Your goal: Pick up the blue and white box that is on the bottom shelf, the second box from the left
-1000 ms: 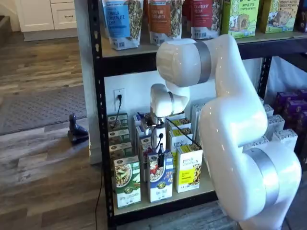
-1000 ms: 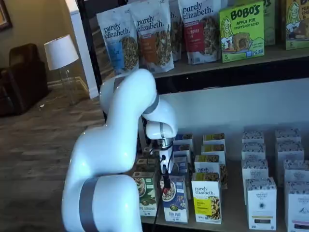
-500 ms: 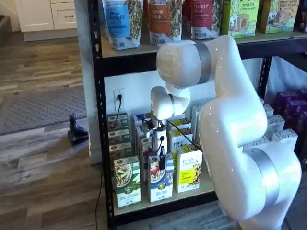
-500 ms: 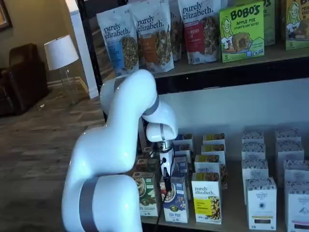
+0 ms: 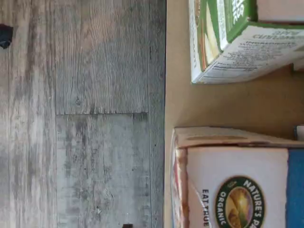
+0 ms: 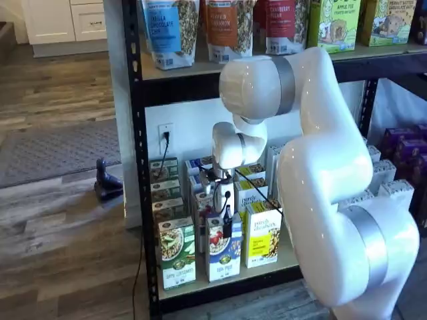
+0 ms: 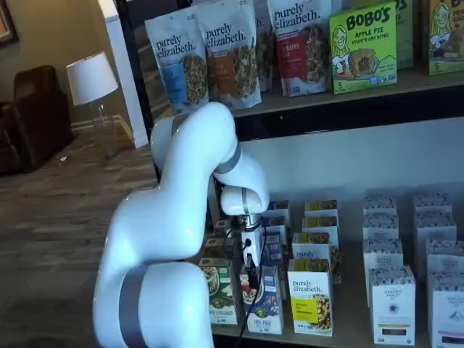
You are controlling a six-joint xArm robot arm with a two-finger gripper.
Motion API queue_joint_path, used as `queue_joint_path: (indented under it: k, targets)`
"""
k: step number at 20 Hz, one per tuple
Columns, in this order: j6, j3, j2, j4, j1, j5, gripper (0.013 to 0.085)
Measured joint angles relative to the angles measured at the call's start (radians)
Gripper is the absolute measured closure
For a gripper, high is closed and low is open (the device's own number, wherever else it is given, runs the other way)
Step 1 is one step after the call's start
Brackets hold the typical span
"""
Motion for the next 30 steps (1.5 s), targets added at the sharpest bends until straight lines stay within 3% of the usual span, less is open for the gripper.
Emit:
queue_joint_path:
  k: [12, 17, 25, 30]
  targets:
    - [0.012, 0.009, 0.014, 0.004, 0.016, -0.024, 0.013]
    - [0.013, 0.008, 0.02, 0.008, 0.02, -0.036, 0.029]
    - [0.023, 0.002, 0.03, 0.006, 0.029, -0.041, 0.029]
    - [0.019, 0.009, 0.03, 0.012, 0.031, -0.055, 0.045]
